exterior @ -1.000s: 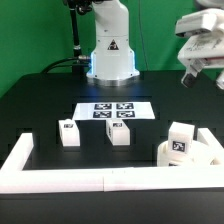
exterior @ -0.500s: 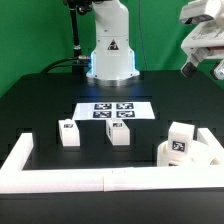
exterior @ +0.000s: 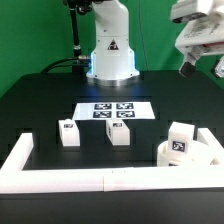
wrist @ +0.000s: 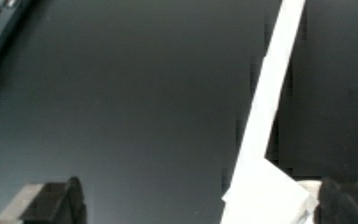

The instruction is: Assemble stool

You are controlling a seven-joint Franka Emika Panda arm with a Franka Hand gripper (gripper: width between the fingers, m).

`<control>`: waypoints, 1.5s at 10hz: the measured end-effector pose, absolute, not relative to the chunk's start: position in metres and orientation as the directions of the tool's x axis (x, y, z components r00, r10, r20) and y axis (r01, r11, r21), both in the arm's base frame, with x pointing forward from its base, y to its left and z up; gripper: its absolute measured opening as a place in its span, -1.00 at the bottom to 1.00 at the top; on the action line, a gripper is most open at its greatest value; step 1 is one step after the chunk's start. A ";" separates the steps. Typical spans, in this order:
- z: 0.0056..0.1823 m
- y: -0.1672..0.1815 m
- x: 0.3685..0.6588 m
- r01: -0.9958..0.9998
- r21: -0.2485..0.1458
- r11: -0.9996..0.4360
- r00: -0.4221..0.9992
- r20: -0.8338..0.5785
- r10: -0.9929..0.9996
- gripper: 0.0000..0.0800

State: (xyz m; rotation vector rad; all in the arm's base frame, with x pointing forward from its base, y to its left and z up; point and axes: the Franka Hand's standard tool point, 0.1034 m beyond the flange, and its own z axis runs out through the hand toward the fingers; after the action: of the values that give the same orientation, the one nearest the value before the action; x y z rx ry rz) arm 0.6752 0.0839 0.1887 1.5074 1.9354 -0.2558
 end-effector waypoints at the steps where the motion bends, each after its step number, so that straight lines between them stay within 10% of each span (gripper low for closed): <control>1: 0.192 0.078 0.679 0.917 0.243 0.317 -0.129 -0.572 0.810 0.62; 4: 0.197 0.060 0.687 0.909 0.235 0.344 -0.191 -0.499 0.845 0.62; 6: 0.182 0.064 0.680 0.887 0.110 0.449 -0.324 -0.544 0.774 0.62; 12: 0.187 0.027 0.679 0.898 0.074 0.434 -0.371 -0.405 0.836 0.62; 15: 0.172 0.030 0.664 0.894 -0.007 0.448 -0.427 -0.321 0.845 0.62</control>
Offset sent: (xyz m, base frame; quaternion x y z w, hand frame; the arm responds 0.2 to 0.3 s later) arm 0.0000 0.0000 0.0000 0.0000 0.1938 0.0000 0.9810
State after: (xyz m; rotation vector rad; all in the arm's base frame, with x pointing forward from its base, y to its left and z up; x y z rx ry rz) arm 0.6641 0.0302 0.1724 1.4985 2.4313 -0.2564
